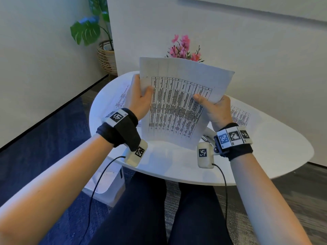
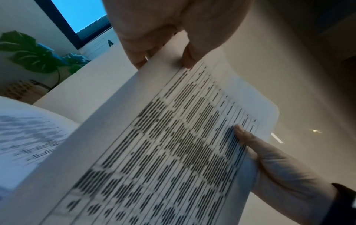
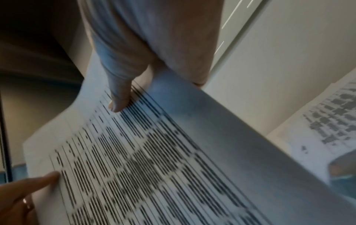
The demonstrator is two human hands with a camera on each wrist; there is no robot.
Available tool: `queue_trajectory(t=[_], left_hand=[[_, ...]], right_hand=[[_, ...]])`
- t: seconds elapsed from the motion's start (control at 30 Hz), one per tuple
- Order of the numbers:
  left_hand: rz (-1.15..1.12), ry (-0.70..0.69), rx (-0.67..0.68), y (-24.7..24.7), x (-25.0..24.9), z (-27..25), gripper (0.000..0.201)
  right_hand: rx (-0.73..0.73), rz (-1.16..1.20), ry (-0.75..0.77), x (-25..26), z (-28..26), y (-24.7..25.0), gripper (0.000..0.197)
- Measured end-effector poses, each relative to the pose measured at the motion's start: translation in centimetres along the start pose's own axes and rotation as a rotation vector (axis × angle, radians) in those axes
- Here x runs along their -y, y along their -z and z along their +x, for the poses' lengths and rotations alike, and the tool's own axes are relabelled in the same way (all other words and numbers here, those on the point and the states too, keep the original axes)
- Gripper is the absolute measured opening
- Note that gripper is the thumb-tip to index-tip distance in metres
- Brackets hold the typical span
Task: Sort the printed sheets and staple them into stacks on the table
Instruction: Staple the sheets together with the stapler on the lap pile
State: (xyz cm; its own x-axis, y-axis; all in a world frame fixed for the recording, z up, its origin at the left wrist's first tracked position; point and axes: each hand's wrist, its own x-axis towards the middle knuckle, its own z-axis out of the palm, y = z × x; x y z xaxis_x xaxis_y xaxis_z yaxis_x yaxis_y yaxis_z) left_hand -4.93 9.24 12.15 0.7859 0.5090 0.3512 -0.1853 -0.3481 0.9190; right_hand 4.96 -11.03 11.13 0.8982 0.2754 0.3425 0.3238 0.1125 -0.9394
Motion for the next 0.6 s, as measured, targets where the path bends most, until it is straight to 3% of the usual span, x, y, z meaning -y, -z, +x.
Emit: queue_trajectory(t=[0.2,0.3,0.33,0.4,0.47,0.53,0.6], left_hand=[[0.180,0.102,0.029,-0.6,3.0,-0.8,0.038],[0.225,0.122,-0.007,-0.2,2.6,-0.5,0.034],[0.227,0.145,-0.013,0.3,2.2,-0.3,0.033],[0.257,0.175,-0.009,1.6,1.4,0.3,0.032],[0.306,0.173,0.003,3.1,0.6,0.6,0.030],[0.338,0.160,0.018,4.3,-0.1,0.7,0.029],[0.389,0.149,0.045,5.0,-0.5,0.8,0.028]], right_hand=[[0.013,-0.120,-0.104,-1.7,-1.0,0.0,0.017],[0.131,-0.207,-0.152,-1.8,-0.5,0.5,0.020],[0.218,-0.364,-0.191,-2.3,-0.1,1.1,0.027],[0.410,-0.911,-0.262,-4.5,1.2,2.6,0.044],[0.575,-1.366,-0.363,-7.0,2.0,3.8,0.039],[0.650,-1.566,-0.439,-9.1,1.9,4.4,0.027],[0.598,-1.576,-0.479,-10.8,1.8,4.9,0.030]])
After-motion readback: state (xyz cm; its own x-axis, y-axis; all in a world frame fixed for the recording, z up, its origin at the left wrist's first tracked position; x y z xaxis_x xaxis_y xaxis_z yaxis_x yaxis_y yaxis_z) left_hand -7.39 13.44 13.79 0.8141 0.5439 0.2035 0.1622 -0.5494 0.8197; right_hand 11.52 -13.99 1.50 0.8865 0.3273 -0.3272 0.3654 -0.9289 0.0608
